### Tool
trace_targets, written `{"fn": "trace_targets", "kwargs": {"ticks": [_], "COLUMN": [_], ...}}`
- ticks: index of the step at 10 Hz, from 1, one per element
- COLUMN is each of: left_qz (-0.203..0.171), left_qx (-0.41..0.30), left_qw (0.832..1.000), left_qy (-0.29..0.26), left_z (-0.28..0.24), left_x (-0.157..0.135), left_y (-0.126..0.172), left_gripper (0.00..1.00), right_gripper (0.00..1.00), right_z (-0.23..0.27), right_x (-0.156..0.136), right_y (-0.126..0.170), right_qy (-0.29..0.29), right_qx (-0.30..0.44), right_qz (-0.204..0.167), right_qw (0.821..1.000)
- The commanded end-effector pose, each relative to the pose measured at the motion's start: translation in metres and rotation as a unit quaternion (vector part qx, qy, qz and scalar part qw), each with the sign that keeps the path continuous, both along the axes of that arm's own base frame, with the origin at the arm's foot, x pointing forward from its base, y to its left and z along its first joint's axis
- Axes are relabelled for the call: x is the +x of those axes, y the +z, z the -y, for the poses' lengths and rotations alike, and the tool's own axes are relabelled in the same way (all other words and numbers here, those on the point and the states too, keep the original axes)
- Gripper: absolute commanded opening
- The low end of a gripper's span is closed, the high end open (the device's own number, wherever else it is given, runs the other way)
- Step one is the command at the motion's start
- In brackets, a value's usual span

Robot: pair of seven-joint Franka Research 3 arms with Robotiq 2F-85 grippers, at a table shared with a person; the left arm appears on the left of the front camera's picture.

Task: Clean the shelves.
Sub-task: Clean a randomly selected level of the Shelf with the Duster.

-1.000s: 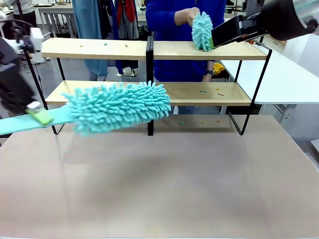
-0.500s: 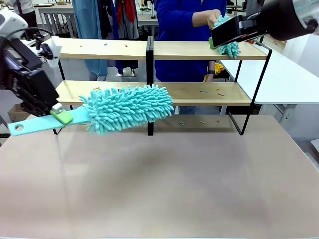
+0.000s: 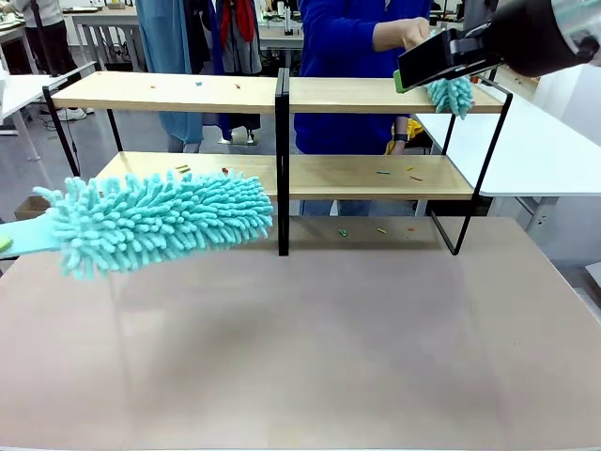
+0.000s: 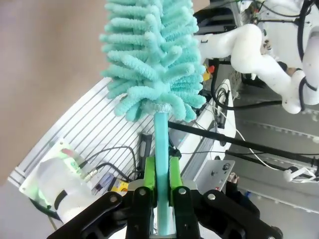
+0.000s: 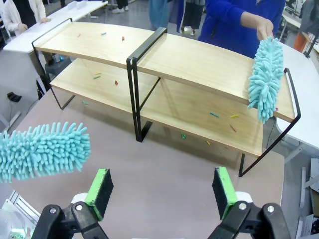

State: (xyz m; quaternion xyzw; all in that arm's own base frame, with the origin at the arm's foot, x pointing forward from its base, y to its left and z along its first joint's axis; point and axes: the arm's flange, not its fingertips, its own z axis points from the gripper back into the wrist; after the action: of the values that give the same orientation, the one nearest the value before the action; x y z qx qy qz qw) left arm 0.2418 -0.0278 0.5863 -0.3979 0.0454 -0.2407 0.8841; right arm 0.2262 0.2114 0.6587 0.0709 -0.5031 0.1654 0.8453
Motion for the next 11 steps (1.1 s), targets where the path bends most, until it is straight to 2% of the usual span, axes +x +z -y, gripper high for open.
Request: {"fn": "trace_targets", "kwargs": {"ticks": [1,6,9,11], "left_qz": [0.0,0.023,0.031,0.038], "left_qx": [-0.006,-0.016,-0.023,-0.005], "left_qw": [1.0,1.0,0.998,0.998], "left_qy": [0.006,0.006,0.04,0.046], "left_z": [0.004,0.044,0.081,0.105], "left_x": [-0.003,0.017,0.031,0.04], "left_y": [-0.009,-0.009,-0.013,-0.021], "left_gripper": [0.12,0.12,0.12,0.12], "right_gripper": [1.0,1.0,1.0,1.0], "right_z": [0.001,0.001,0.001,0.001], "right_x": [0.001,0.001,0.001,0.001], "right_y": [0.001,0.001,0.001,0.001], "right_qy": [0.002,0.002,0.002,0.002], "right_qx": [0.003,0.003,0.003,0.003], "right_qz": [-0.002,-0.002,-0.002,-0.002], "right_qw": [1.0,1.0,1.0,1.0]}}
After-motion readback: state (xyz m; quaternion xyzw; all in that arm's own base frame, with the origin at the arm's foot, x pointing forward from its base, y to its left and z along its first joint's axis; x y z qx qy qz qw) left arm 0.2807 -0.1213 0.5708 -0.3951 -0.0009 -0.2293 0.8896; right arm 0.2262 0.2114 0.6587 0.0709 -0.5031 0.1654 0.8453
